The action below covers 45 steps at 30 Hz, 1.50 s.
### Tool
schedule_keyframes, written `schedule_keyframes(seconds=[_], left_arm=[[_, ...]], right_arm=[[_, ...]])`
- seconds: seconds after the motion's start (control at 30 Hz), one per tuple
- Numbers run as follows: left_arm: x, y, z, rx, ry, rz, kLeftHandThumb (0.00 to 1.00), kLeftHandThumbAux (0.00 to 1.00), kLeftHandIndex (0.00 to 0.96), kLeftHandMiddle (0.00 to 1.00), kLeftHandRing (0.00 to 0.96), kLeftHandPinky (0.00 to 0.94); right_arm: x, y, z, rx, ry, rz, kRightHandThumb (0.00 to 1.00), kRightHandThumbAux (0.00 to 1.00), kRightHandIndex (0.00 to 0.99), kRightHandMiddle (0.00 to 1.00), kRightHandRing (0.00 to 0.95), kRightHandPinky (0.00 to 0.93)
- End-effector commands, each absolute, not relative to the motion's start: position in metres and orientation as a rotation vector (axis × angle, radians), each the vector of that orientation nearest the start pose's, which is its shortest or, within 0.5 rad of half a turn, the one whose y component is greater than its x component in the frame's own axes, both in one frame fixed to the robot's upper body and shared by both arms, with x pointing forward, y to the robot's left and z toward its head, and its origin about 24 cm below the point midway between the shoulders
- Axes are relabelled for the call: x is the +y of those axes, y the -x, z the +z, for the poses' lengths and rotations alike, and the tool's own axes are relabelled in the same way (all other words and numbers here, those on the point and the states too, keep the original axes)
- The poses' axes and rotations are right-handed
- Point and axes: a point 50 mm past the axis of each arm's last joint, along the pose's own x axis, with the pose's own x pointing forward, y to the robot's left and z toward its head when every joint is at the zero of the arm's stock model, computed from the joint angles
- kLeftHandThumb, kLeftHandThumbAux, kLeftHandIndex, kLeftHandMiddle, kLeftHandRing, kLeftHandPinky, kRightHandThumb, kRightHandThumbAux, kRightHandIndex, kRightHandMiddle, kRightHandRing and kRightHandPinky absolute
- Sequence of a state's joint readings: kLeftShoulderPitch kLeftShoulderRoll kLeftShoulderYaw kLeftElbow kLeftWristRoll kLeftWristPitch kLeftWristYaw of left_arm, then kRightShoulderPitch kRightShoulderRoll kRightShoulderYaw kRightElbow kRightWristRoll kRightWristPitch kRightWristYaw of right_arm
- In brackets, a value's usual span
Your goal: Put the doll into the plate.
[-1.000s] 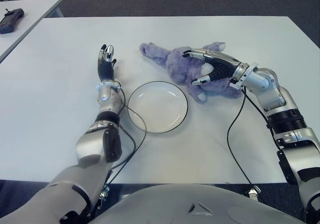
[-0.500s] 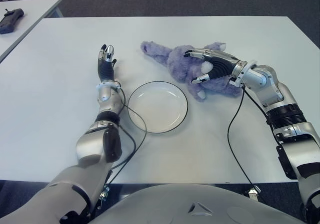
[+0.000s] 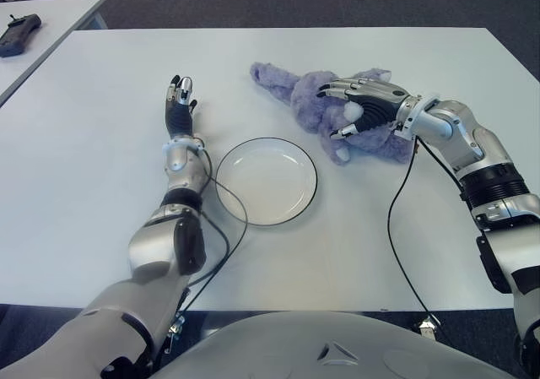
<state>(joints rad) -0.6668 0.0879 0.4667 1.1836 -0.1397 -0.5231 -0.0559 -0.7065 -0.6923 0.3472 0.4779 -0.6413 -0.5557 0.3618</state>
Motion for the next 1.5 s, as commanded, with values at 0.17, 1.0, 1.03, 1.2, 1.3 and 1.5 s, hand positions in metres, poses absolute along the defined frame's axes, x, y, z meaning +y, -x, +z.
schedule_keyframes(seconds=[0.17,1.0,1.03,1.2,1.3,1.5], left_arm=[[0.188,-0.250,-0.089,0.428,0.377,0.357,0.000,0.417,0.020,0.089,0.050,0.000],[0.192,-0.248,-0.089,0.420,0.378,0.360,0.000,0.416,0.025,0.099,0.063,0.009],[0.192,-0.248,-0.089,0.419,0.377,0.359,0.000,0.416,0.024,0.099,0.062,0.007],[0.193,-0.247,-0.089,0.413,0.376,0.360,0.000,0.413,0.029,0.100,0.063,0.003],[0.193,-0.247,-0.089,0.411,0.377,0.360,0.000,0.410,0.036,0.101,0.064,0.009],[0.194,-0.247,-0.089,0.411,0.382,0.365,0.000,0.411,0.038,0.100,0.065,0.016]], right_arm=[[-0.188,-0.345,0.138,-0.261,1.674,0.771,0.238,0.406,0.028,0.000,0.000,0.000],[-0.178,-0.345,0.152,-0.375,1.619,0.742,0.277,0.509,0.328,0.458,0.524,0.593],[-0.177,-0.345,0.152,-0.390,1.603,0.727,0.298,0.531,0.419,0.613,0.632,0.681],[-0.171,-0.342,0.156,-0.502,1.468,0.633,0.344,0.587,0.607,0.752,0.749,0.765],[-0.167,-0.333,0.163,-0.639,1.365,0.584,0.432,0.683,0.696,0.829,0.817,0.836],[-0.164,-0.326,0.165,-0.796,1.303,0.546,0.466,0.712,0.712,0.842,0.829,0.843]])
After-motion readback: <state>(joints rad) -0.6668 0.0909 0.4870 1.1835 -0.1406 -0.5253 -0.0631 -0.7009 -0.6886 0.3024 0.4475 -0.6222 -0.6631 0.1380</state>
